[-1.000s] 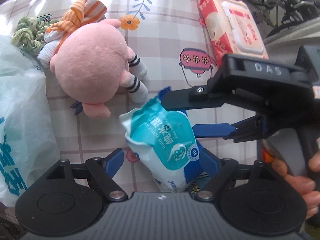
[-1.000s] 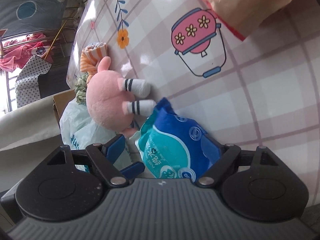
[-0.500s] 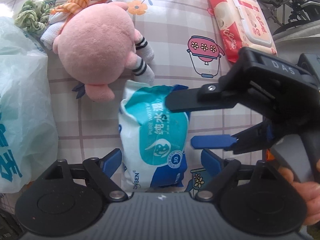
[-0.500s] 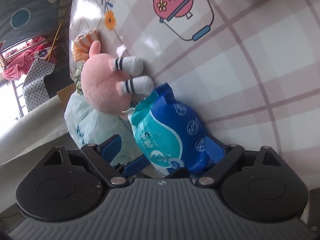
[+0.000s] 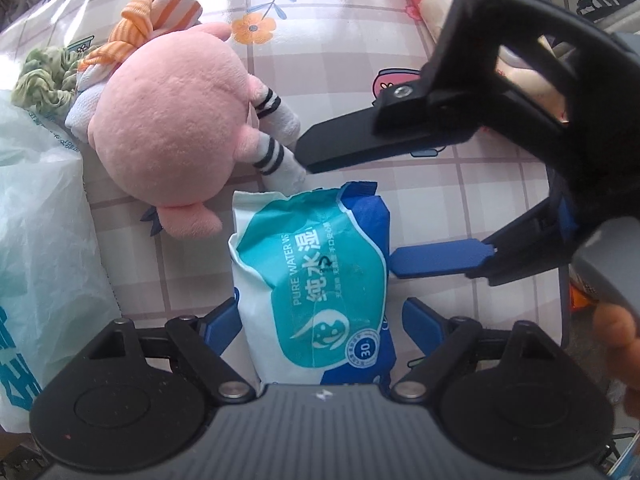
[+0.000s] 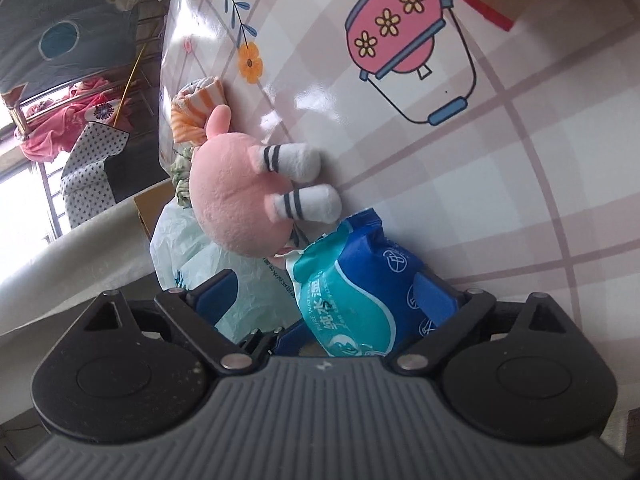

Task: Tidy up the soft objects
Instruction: 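Grasp the orange-striped rolled towel with the right tool and lift it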

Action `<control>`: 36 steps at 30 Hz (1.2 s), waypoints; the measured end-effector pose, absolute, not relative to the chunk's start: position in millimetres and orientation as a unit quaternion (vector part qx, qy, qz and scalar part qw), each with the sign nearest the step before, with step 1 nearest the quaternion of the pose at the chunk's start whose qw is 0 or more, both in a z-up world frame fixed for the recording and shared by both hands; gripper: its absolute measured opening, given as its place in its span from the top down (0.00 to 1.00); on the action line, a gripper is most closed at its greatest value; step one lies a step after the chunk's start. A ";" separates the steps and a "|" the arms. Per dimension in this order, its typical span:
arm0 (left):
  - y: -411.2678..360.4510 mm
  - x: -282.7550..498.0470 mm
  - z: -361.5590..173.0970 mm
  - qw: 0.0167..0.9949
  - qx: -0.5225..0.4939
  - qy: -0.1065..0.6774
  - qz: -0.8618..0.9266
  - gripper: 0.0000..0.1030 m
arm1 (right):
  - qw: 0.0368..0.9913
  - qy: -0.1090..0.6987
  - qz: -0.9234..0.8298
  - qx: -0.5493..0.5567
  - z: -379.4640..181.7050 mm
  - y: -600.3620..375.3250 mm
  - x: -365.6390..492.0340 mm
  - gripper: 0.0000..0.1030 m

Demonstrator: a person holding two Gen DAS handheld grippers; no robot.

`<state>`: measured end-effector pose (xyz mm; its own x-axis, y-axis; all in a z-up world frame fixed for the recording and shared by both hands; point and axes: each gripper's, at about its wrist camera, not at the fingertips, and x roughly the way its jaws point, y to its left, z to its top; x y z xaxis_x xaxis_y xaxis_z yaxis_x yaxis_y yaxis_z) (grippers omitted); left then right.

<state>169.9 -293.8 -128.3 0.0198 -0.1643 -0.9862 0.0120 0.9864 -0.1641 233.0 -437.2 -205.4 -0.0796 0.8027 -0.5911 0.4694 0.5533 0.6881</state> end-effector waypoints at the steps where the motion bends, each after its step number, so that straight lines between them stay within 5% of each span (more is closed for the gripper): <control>1: -294.2 169.8 -128.7 0.713 -0.055 0.696 -0.060 0.16 | 0.521 0.716 0.165 0.434 -201.9 -438.5 235.6 0.08; 9: -288.3 158.1 -133.4 0.715 -0.078 0.693 -0.048 0.33 | 0.595 0.702 0.223 0.322 -161.2 -420.0 285.1 0.06; 24: -247.8 126.9 -127.0 0.710 -0.132 0.692 -0.003 0.35 | 0.601 0.697 0.225 0.320 -167.9 -308.2 387.4 0.08; 36: -245.7 127.1 -128.8 0.710 -0.144 0.689 -0.018 0.35 | 0.606 0.736 0.182 0.241 -193.1 -251.3 397.4 0.37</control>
<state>127.1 -245.7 -128.8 0.0494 -0.2234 -0.9735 -0.1724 0.9581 -0.2287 397.4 -251.3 -193.1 -0.1485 0.5754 -0.8042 0.1337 0.8175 0.5602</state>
